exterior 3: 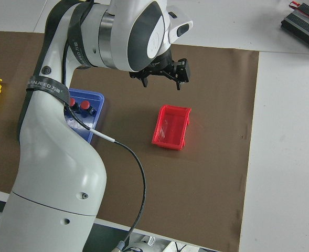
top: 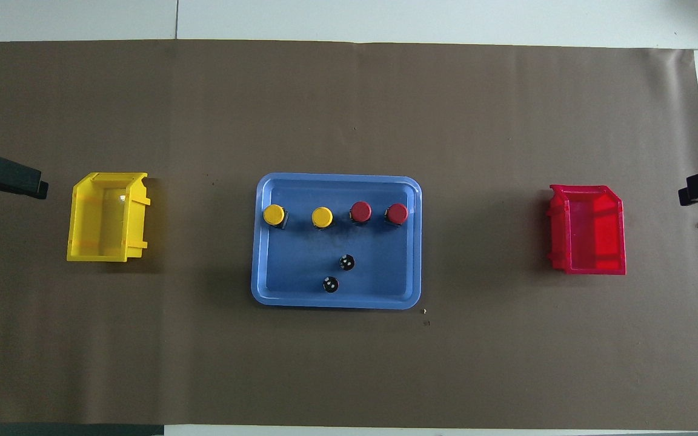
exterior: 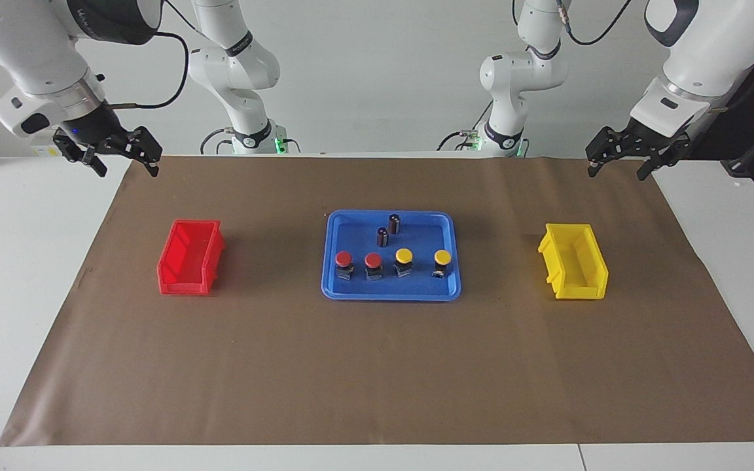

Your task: Sort red and yellow buttons by color

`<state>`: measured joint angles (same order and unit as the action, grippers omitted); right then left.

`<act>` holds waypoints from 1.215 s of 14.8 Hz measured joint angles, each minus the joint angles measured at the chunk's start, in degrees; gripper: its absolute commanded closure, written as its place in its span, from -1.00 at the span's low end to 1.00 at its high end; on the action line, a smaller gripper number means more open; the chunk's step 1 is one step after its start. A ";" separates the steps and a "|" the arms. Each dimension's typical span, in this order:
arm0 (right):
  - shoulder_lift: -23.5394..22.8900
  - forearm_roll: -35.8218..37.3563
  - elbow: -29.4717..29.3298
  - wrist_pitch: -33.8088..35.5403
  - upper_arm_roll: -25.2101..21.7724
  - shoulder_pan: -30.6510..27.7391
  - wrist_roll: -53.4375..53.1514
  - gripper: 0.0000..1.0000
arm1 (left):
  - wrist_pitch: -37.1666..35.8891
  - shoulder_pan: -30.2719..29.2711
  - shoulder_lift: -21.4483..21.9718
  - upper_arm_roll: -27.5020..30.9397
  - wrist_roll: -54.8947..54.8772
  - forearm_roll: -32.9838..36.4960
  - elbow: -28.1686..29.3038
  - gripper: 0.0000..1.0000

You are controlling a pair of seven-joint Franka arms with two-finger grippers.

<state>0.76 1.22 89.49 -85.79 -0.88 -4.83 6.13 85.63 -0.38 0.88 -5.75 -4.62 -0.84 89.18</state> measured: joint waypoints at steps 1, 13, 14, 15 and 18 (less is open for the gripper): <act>-0.86 -0.01 -1.83 0.10 1.53 0.13 -1.31 -1.00 | 0.00 0.00 0.00 0.00 0.00 0.00 0.00 -1.00; -21.55 0.58 -2.32 -24.40 6.97 26.13 -39.66 -1.00 | 0.18 -0.05 0.01 0.15 -0.03 0.00 0.00 -1.00; -21.27 0.62 0.09 -26.03 6.94 26.19 -39.73 -1.00 | 0.18 -0.10 0.01 0.19 -0.03 0.00 0.00 -1.00; -20.65 0.62 2.39 -27.44 6.81 26.13 -39.73 -1.00 | 0.14 -0.18 0.01 0.25 -0.03 0.00 0.00 -1.00; -17.46 0.62 10.21 -32.83 6.53 26.05 -39.73 -0.99 | 0.03 -0.61 0.09 0.31 -0.03 0.00 0.34 -1.00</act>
<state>-16.70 1.85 99.70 -118.61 5.65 21.22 -33.60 85.66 -0.99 0.96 -5.44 -4.65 -0.84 89.52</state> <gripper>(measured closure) 0.000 0.000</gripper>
